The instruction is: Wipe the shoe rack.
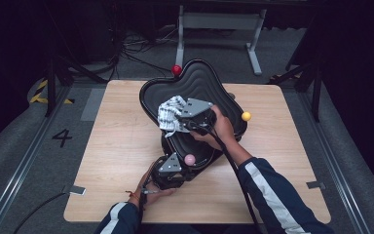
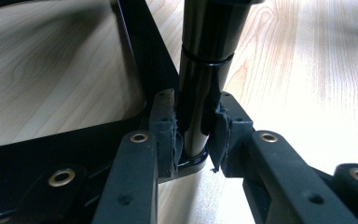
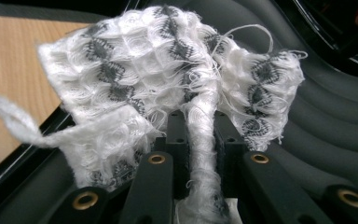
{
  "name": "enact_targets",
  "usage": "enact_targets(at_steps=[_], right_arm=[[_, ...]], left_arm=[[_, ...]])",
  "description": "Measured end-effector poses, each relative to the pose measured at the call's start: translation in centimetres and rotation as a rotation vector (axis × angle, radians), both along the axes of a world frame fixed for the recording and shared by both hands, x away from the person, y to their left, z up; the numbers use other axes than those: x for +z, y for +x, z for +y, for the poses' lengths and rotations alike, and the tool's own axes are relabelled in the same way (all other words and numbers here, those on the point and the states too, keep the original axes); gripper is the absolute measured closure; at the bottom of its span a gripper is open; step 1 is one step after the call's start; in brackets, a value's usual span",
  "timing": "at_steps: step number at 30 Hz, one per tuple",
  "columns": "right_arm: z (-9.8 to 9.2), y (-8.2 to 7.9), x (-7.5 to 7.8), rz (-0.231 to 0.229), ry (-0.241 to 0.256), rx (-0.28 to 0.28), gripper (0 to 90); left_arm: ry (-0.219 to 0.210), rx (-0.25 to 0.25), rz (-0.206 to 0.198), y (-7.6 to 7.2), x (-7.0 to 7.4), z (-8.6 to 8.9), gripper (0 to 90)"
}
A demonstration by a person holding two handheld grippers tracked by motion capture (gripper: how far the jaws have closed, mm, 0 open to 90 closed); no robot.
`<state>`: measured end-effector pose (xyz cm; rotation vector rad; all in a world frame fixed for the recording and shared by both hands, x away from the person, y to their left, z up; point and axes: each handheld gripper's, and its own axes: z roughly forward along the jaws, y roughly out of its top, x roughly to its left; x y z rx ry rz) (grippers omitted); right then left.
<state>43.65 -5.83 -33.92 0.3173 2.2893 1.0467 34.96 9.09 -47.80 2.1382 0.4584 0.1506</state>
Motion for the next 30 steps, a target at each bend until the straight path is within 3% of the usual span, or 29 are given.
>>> enact_targets(at_steps=[4,9,10,13,17,21,25,30], right_arm=[[-0.4,0.4,0.0,0.012,0.017,0.009,79.3],[-1.3,1.2,0.0,-0.028,-0.007,-0.041,79.2],[-1.7,1.6,0.0,-0.006,0.011,-0.049,79.2],[-2.7,2.3,0.0,-0.039,-0.032,-0.113,79.2],[-3.8,3.2,0.0,-0.035,-0.038,-0.155,79.2],[-6.3,4.7,-0.3,-0.028,-0.038,-0.236,79.3],[-8.2,5.7,-0.8,-0.039,-0.069,-0.325,79.3],[-10.8,6.9,-1.3,-0.011,-0.033,-0.404,79.3]], left_arm=[[0.006,0.005,0.007,0.0,0.0,0.0,72.5],[0.007,0.012,0.015,0.1,0.0,0.1,72.4],[0.004,0.013,0.015,0.1,0.0,0.0,72.3],[0.004,0.013,0.014,0.1,0.0,0.0,72.3],[0.006,0.013,0.014,0.1,0.0,0.0,72.3],[0.011,0.014,0.012,0.1,0.0,0.0,72.3],[0.014,0.016,0.014,0.1,0.0,0.0,72.3],[0.008,0.015,0.018,0.1,0.0,0.0,72.3]])
